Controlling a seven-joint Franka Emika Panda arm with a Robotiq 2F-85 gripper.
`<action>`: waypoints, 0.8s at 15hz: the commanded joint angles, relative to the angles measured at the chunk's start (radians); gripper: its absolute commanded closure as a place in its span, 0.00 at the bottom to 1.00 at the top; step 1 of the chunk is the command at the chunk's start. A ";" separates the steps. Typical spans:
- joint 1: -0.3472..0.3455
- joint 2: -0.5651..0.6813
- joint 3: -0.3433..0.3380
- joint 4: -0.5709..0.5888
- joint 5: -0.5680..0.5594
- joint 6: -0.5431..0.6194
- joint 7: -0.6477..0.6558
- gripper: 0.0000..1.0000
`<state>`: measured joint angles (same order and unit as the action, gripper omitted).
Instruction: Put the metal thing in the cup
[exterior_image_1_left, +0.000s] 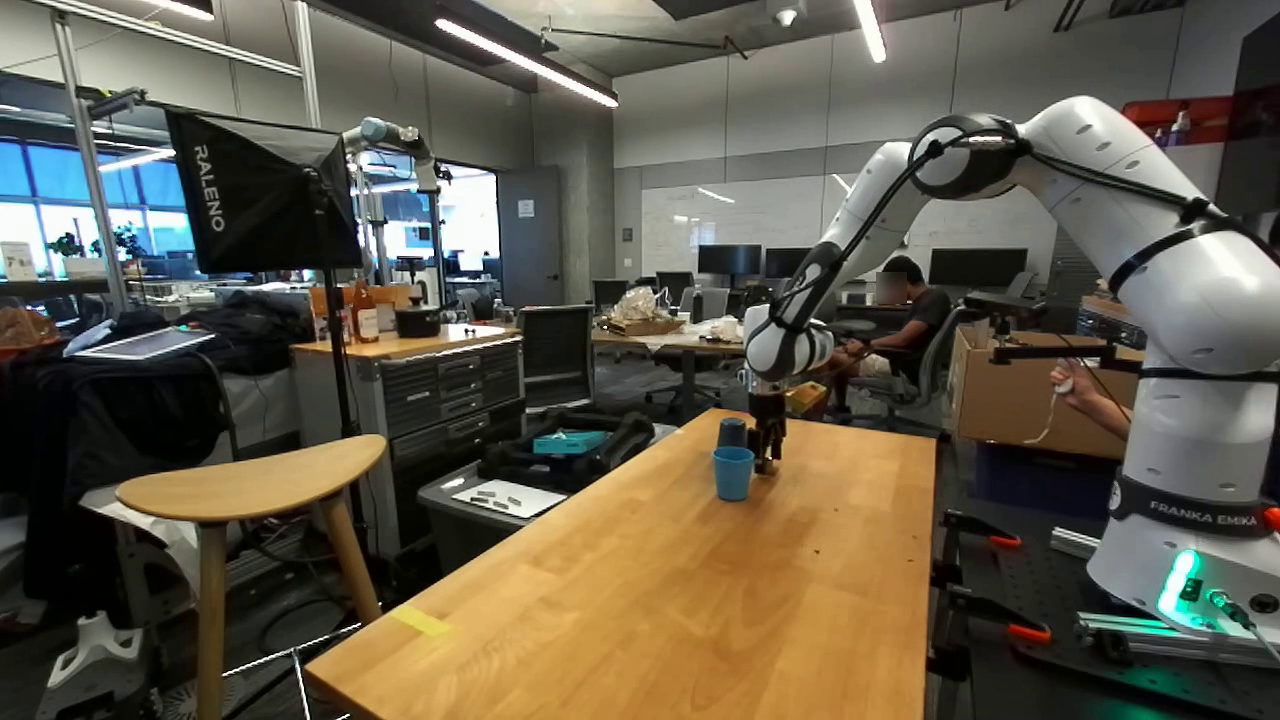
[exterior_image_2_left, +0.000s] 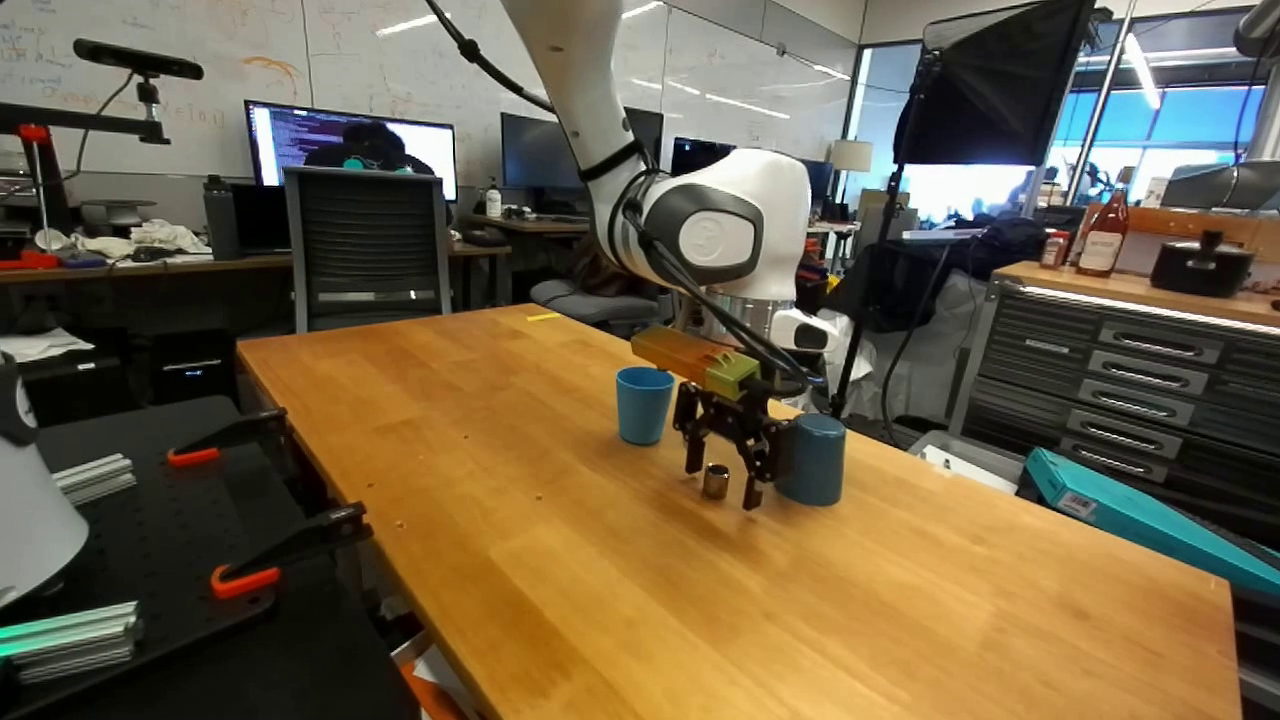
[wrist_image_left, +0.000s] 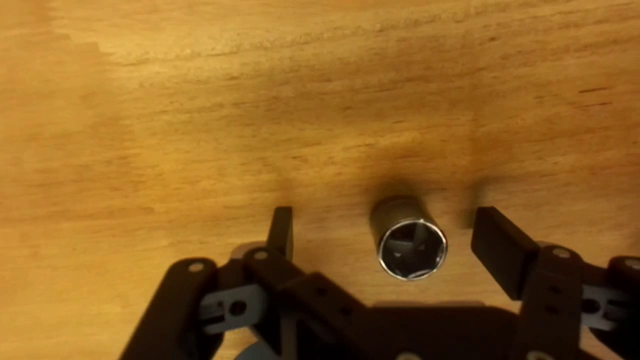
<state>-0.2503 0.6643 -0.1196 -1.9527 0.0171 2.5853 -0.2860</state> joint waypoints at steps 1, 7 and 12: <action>-0.017 0.022 0.025 0.034 -0.006 -0.013 0.010 0.40; -0.009 0.007 0.030 0.023 -0.011 -0.008 0.015 0.84; 0.002 -0.044 0.040 0.001 -0.014 -0.051 0.006 0.89</action>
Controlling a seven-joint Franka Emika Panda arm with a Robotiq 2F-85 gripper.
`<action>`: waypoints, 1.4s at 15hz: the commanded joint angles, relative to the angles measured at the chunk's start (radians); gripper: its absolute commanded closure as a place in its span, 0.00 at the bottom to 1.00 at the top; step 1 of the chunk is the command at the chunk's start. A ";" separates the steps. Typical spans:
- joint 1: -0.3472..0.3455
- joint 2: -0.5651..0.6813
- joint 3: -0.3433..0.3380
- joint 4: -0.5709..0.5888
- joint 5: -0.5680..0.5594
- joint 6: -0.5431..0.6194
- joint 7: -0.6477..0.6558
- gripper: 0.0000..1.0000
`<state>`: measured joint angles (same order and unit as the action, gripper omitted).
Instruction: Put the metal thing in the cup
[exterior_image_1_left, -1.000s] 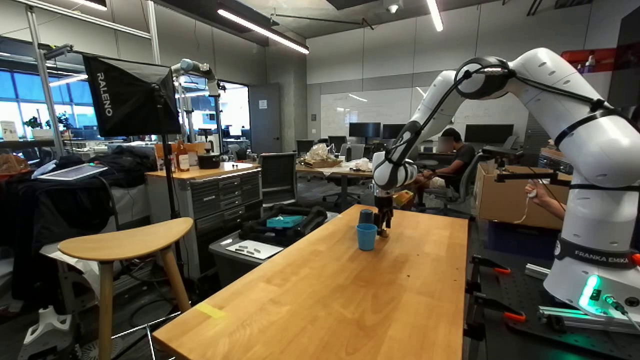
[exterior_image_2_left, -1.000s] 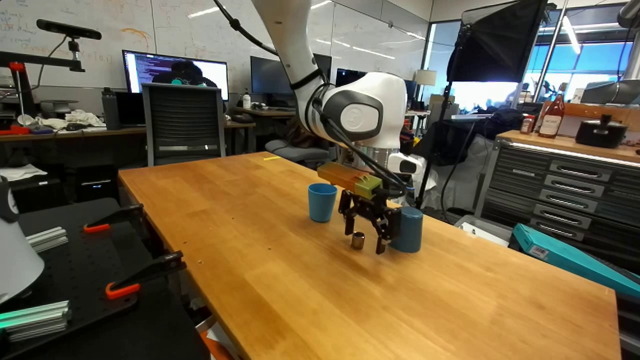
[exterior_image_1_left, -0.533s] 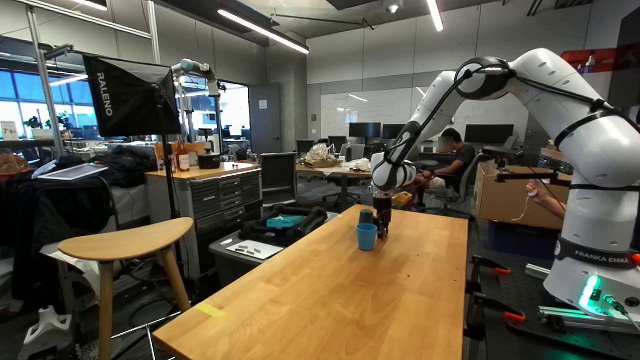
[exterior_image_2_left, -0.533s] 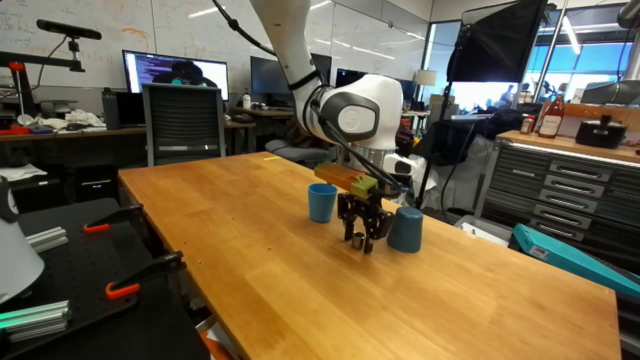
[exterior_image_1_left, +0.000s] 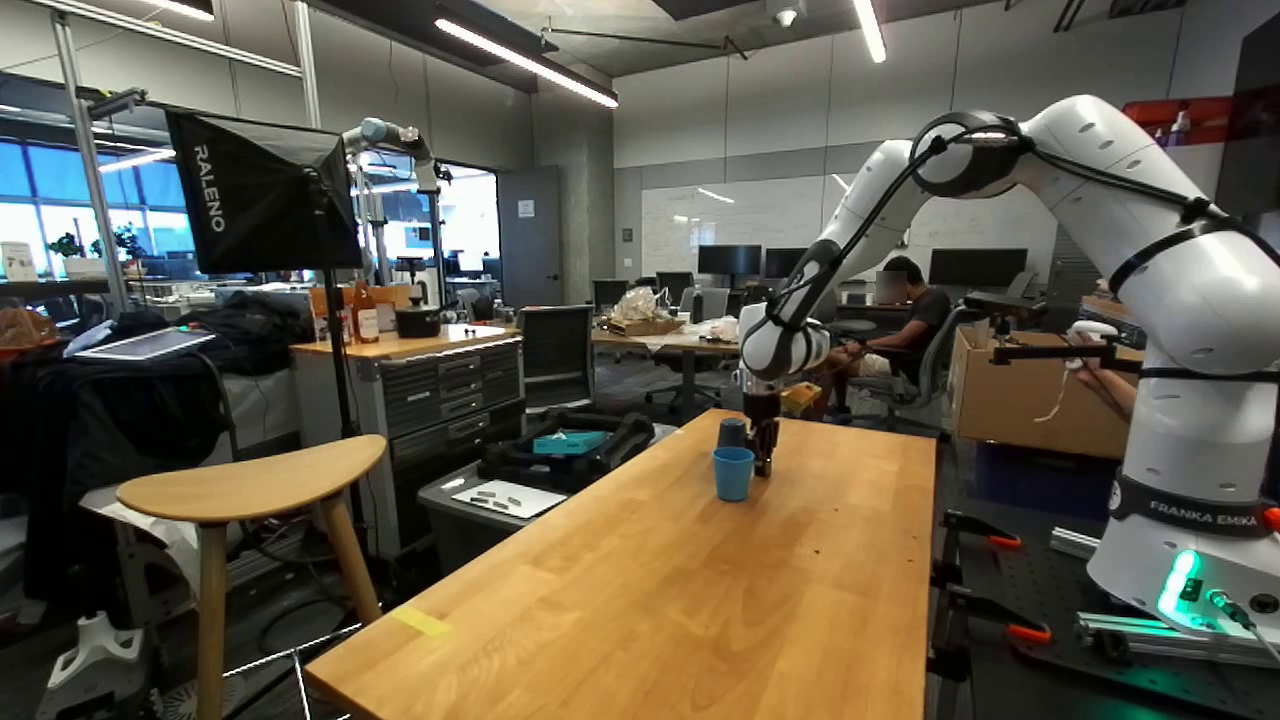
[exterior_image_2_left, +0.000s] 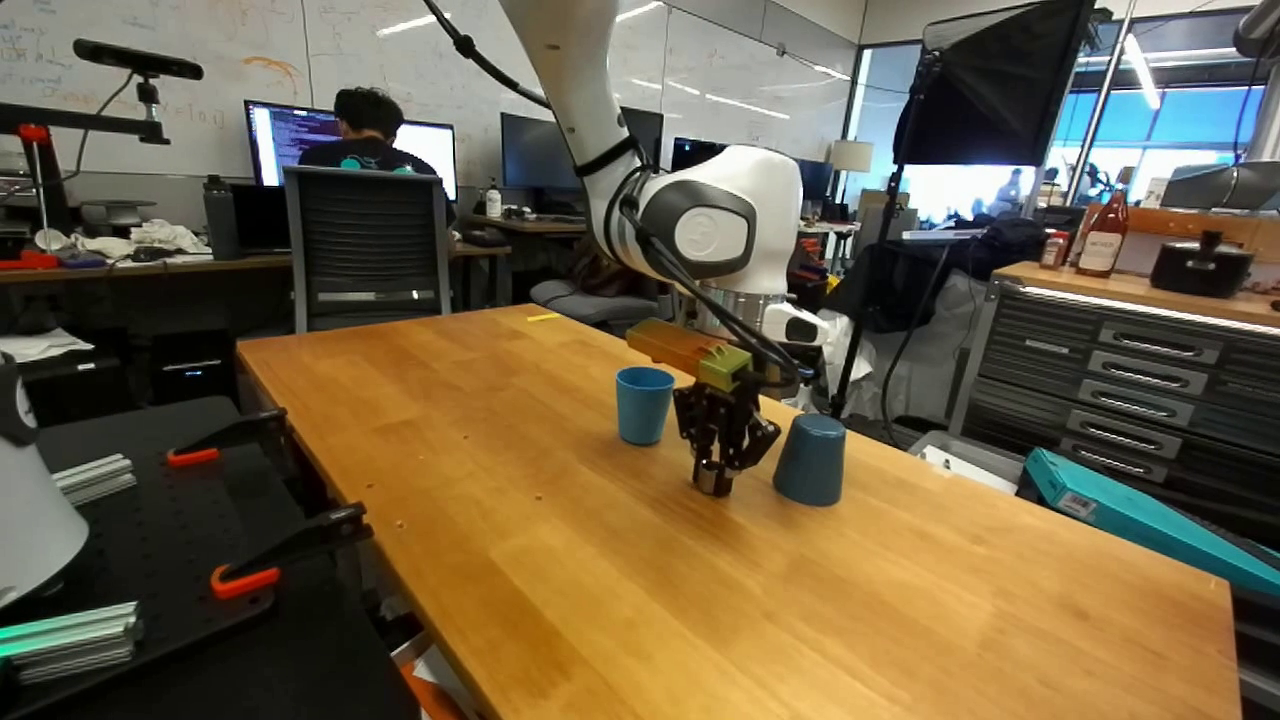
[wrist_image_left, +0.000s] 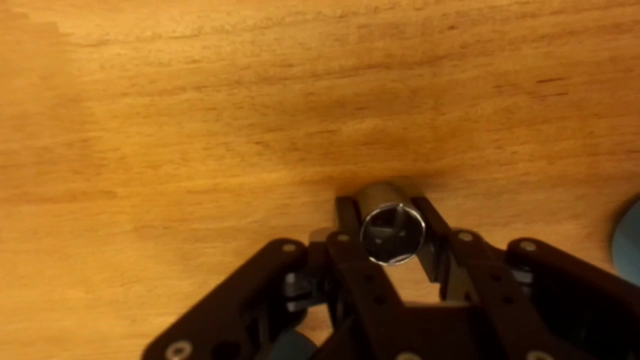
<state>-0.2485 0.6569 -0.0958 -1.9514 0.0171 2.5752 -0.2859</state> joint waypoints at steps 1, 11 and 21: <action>0.002 -0.049 0.025 -0.004 -0.012 -0.045 0.000 0.89; 0.063 -0.211 0.104 0.005 0.004 -0.141 -0.009 0.89; 0.109 -0.207 0.109 -0.013 0.004 -0.225 -0.012 0.89</action>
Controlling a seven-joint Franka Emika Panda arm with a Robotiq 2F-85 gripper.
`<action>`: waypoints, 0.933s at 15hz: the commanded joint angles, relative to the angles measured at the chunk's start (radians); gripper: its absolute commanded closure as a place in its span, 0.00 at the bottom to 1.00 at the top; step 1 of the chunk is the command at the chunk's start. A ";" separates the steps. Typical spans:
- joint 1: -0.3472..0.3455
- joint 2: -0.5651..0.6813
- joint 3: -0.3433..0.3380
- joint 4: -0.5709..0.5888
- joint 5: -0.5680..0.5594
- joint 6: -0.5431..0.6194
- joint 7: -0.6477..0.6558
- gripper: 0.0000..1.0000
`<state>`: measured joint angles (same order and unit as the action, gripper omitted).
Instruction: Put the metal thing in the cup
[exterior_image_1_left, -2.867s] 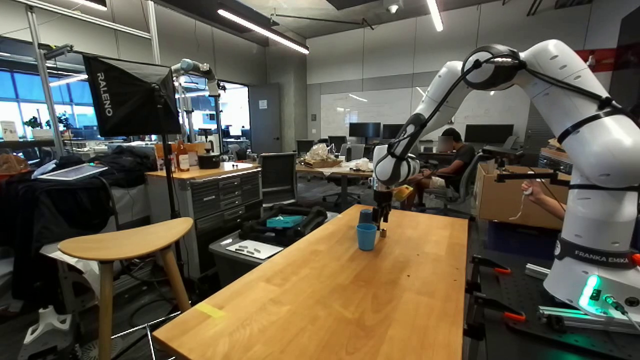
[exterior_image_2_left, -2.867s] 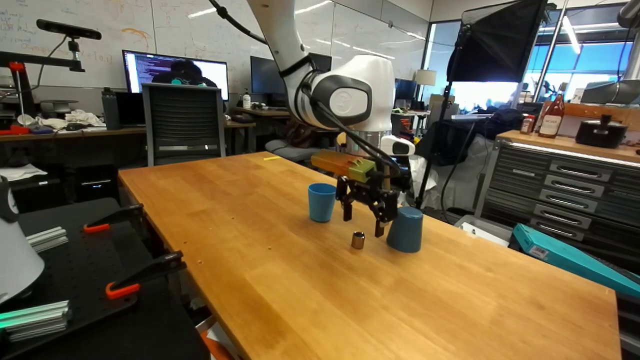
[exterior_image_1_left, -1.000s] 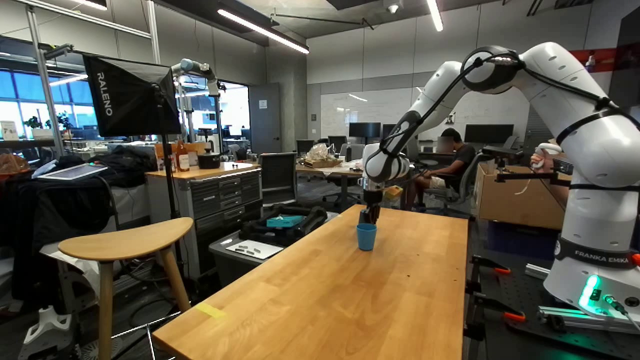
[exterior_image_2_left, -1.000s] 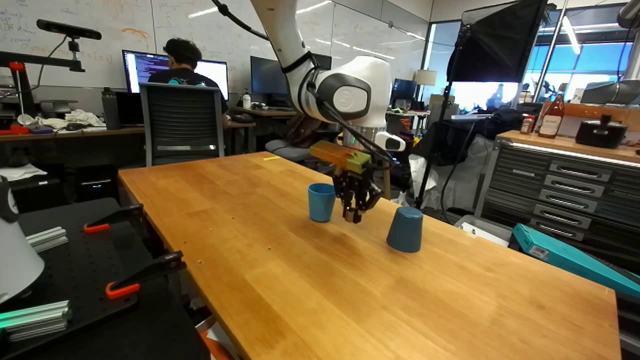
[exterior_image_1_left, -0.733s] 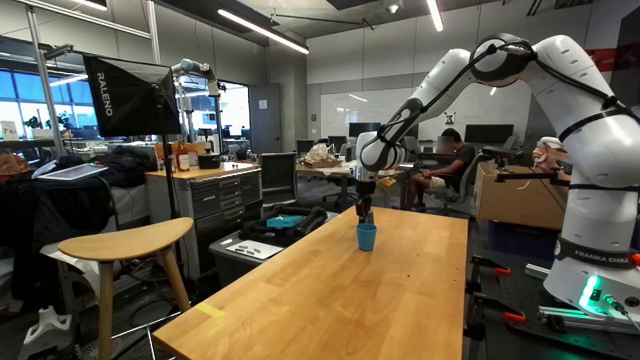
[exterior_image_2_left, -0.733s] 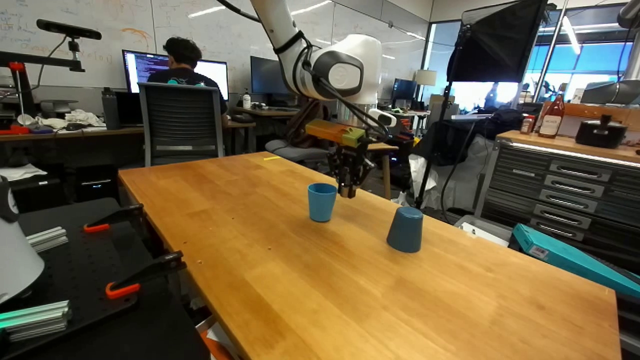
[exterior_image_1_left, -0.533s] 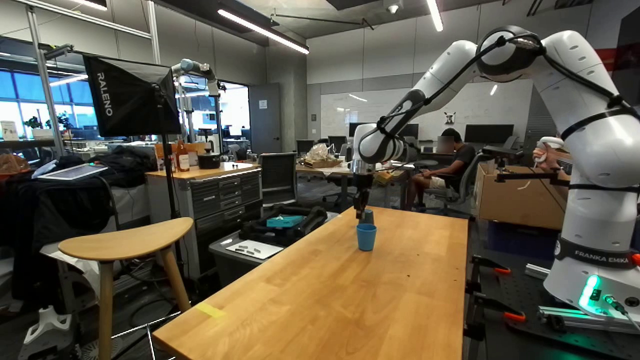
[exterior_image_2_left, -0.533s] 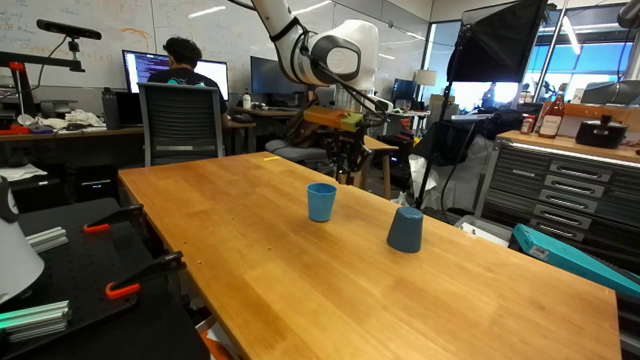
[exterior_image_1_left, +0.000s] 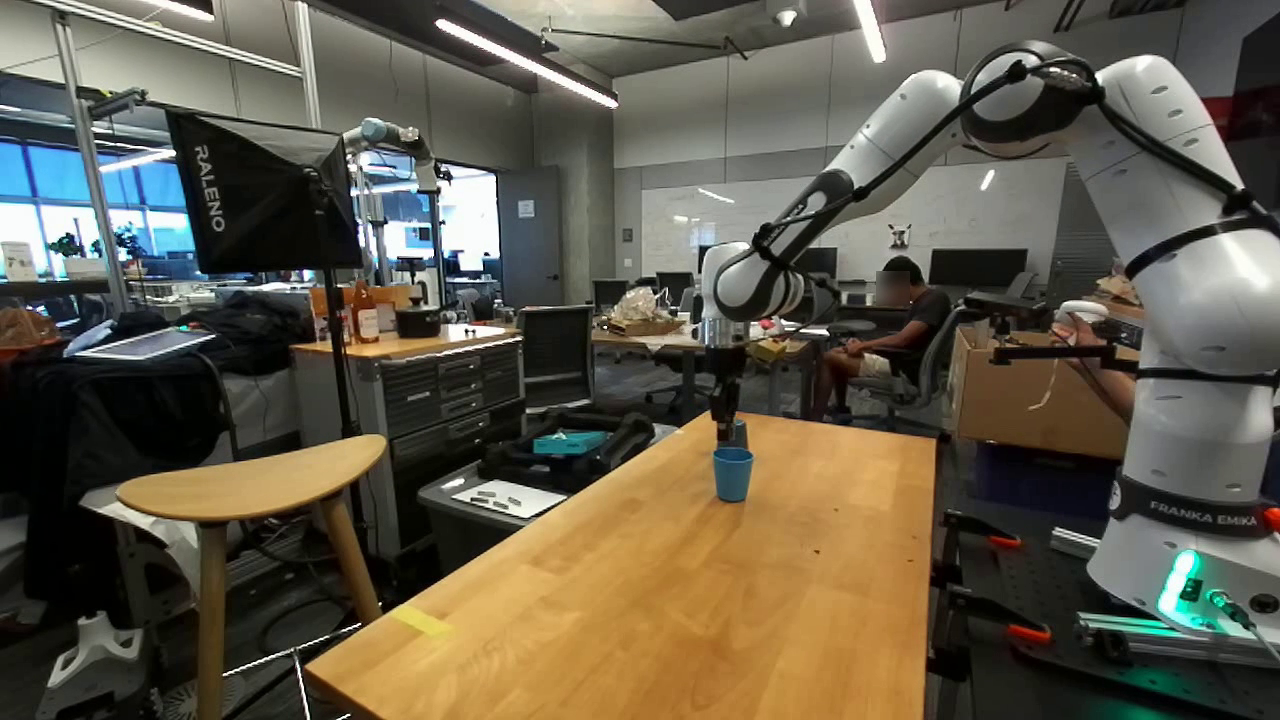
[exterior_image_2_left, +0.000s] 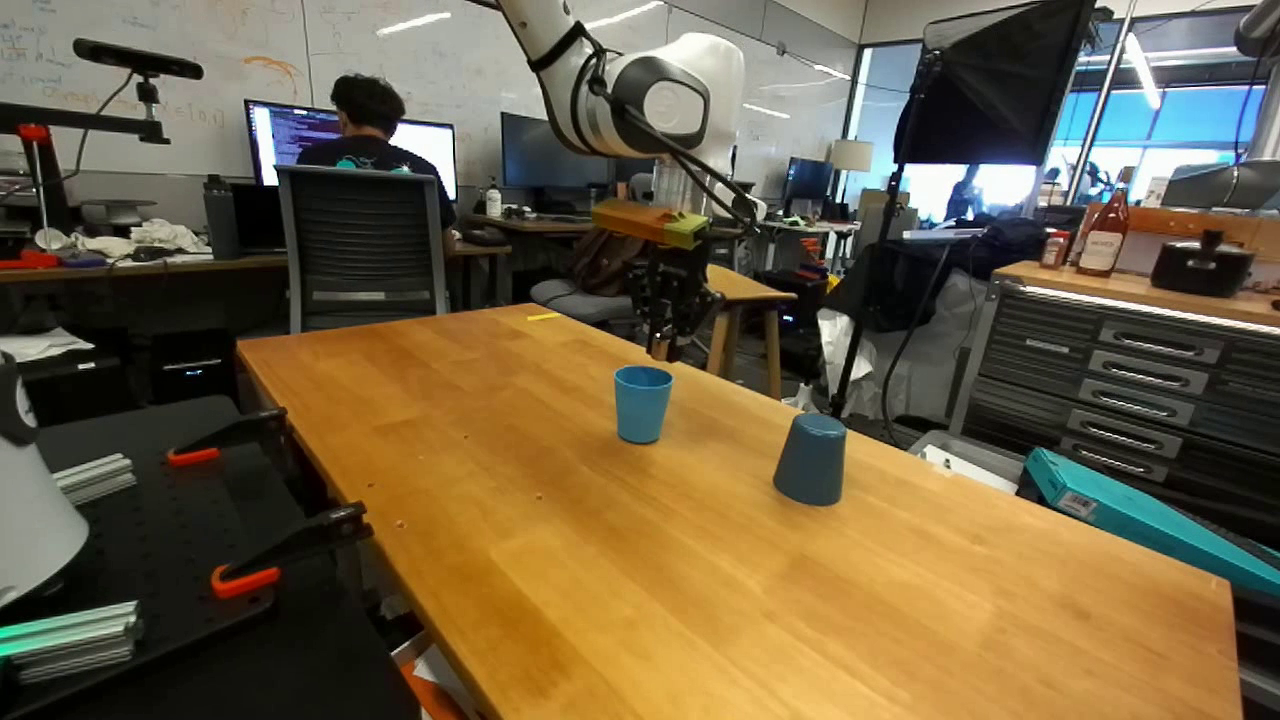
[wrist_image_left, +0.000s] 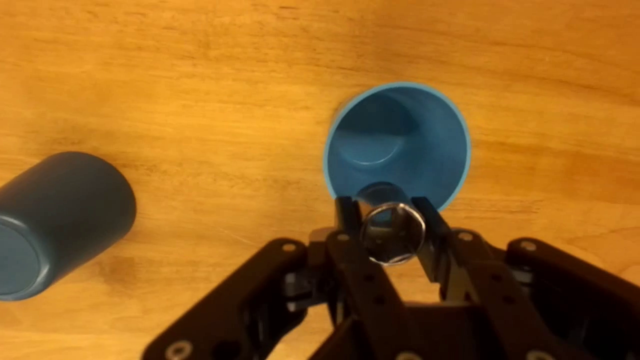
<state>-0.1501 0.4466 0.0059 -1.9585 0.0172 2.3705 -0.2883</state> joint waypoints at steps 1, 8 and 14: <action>0.021 0.013 0.003 -0.014 -0.006 0.013 0.001 0.88; 0.018 0.118 0.002 0.021 0.004 0.093 0.008 0.89; 0.000 0.145 0.001 0.019 0.004 0.104 0.002 0.81</action>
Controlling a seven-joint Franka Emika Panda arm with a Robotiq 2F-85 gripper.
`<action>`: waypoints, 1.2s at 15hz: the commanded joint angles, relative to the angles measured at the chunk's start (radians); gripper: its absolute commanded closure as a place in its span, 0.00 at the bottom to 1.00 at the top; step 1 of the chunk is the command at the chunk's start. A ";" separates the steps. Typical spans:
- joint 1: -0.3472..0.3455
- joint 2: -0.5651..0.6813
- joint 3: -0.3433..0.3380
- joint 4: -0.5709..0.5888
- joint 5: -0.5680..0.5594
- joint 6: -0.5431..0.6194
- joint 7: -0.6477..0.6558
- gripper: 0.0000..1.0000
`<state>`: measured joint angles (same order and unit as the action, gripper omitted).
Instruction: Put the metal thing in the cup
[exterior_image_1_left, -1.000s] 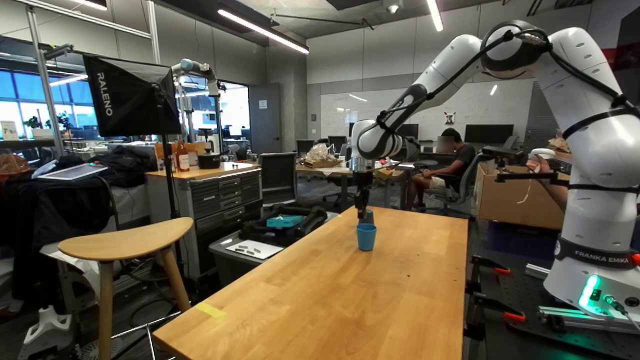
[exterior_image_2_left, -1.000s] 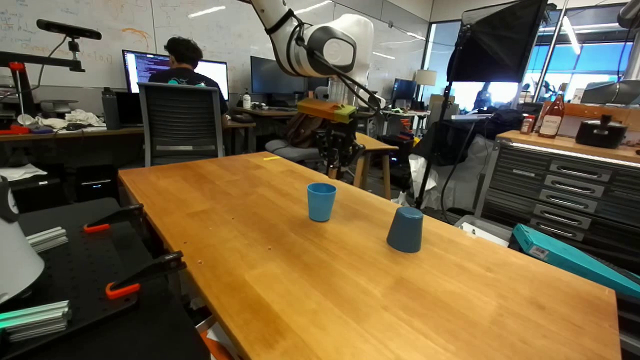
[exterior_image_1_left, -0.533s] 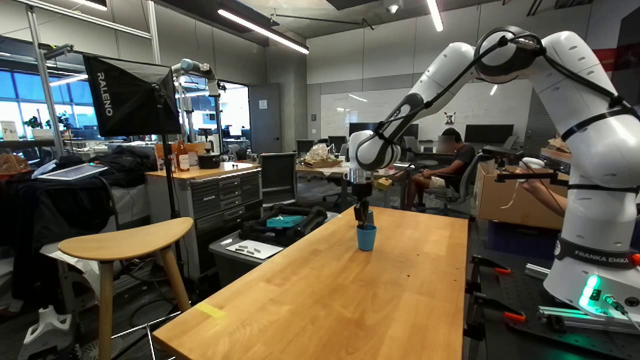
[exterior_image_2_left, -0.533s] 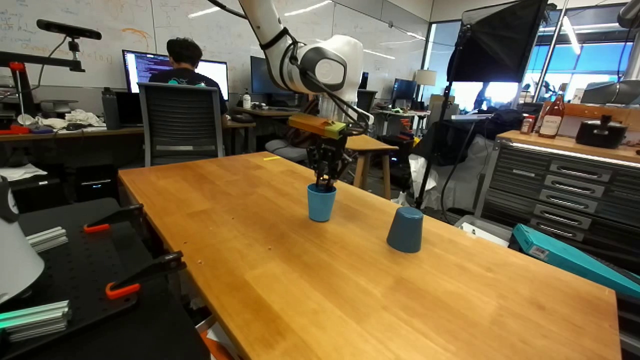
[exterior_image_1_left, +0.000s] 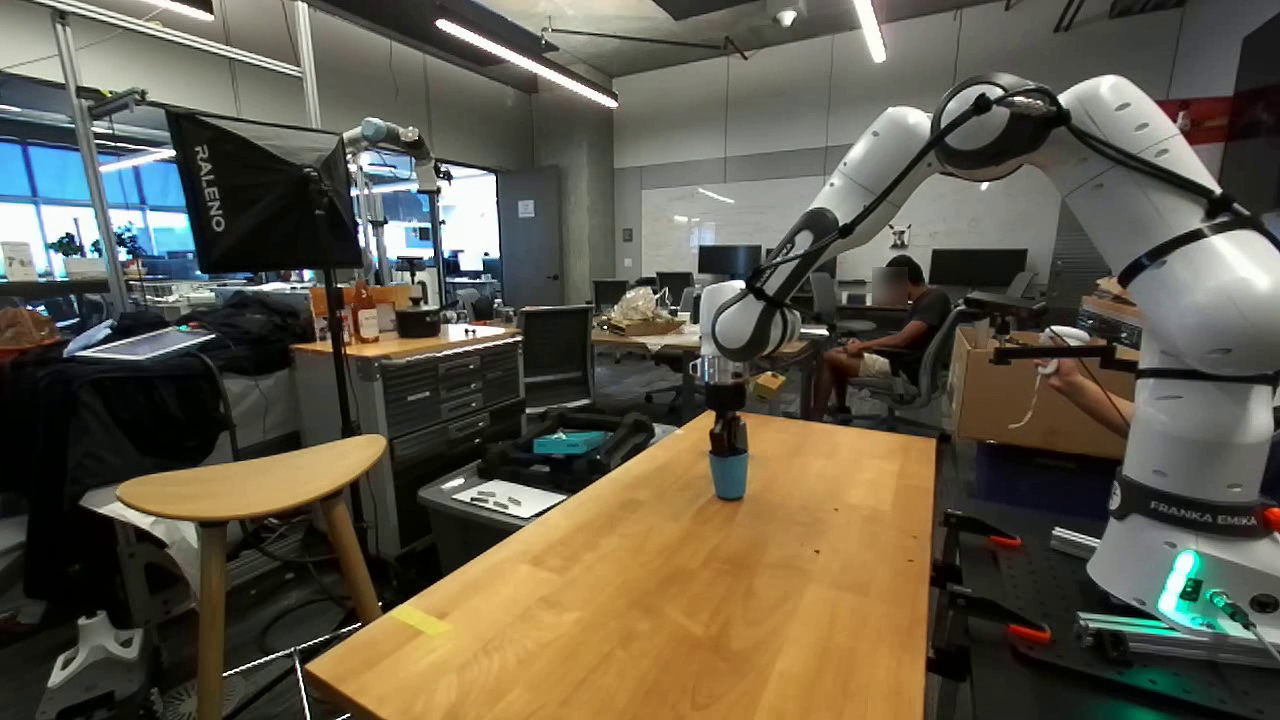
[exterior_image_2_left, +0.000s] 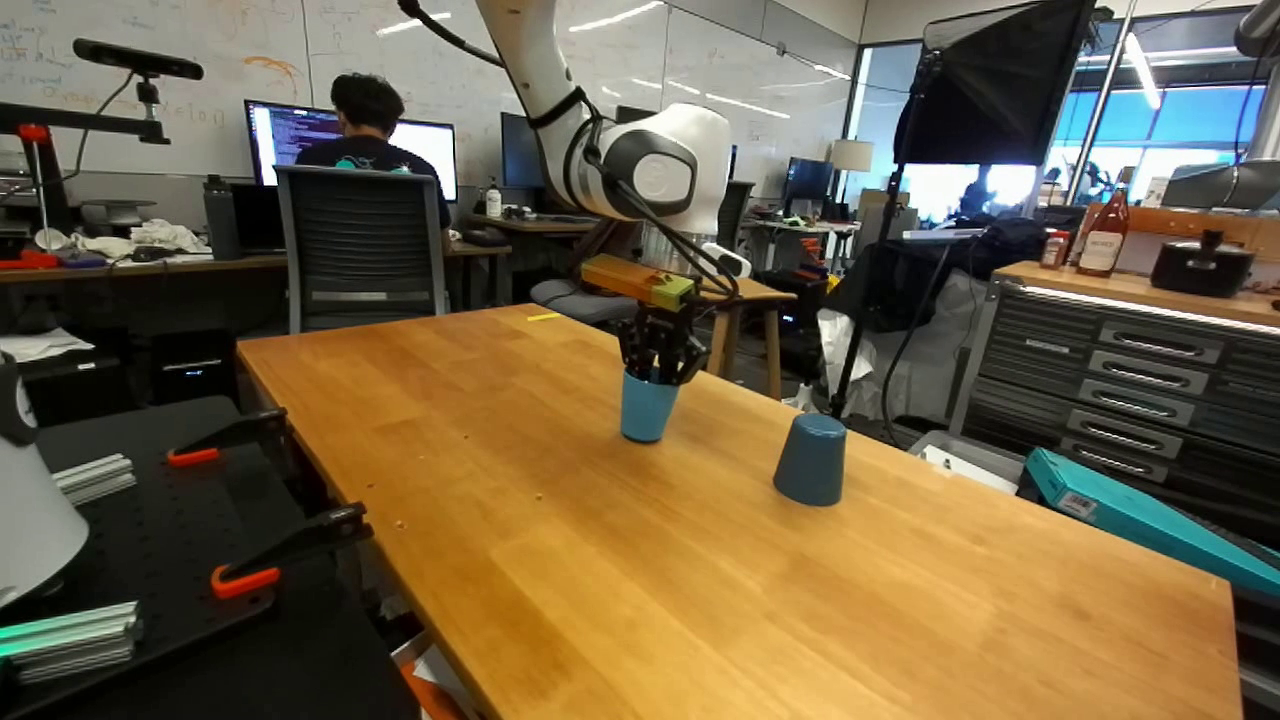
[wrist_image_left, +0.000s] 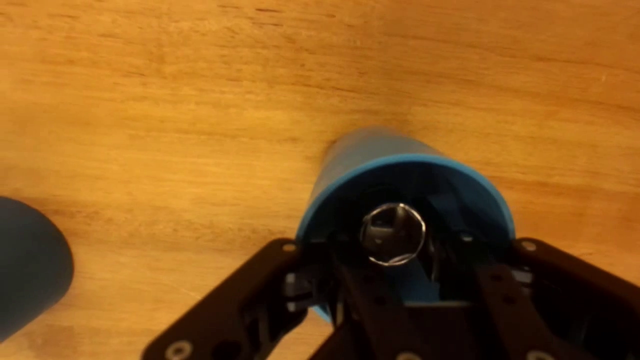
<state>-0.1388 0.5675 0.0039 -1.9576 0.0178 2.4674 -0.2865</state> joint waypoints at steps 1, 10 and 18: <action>-0.012 0.019 0.003 0.014 0.003 0.008 0.001 0.43; -0.028 -0.087 0.030 -0.016 0.022 -0.019 -0.055 0.98; -0.029 -0.196 0.017 0.062 0.028 -0.181 -0.117 0.49</action>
<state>-0.1540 0.4146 0.0159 -1.9286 0.0339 2.3639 -0.3604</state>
